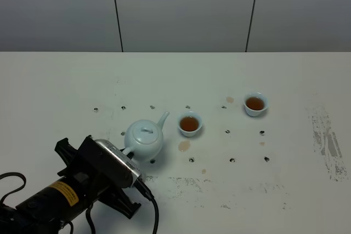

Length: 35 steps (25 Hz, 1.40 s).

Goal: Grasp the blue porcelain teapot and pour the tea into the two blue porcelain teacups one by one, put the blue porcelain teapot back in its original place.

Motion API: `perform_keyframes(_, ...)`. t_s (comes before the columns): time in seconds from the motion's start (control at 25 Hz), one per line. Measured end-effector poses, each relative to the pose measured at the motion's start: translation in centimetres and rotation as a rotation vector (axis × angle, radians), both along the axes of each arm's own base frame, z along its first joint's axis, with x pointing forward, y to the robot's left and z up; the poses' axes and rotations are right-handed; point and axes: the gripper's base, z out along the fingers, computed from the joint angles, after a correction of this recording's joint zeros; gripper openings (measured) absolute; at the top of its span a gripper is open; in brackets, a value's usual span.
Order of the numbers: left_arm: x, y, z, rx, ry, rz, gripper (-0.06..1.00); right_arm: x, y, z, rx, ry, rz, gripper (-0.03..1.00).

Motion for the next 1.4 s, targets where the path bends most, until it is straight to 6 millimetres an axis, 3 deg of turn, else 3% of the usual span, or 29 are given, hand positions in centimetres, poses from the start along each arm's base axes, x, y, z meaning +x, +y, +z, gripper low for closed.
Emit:
perform_keyframes(0.44,0.4,-0.1,-2.3,0.033,-0.005,0.004,0.10,0.0,0.0,0.0,0.000,0.000,0.000,0.22)
perform_keyframes(1.4,1.1,-0.8,-4.5,0.052,-0.014,-0.018,0.10,0.0,0.0,0.0,0.000,0.000,0.000,0.22)
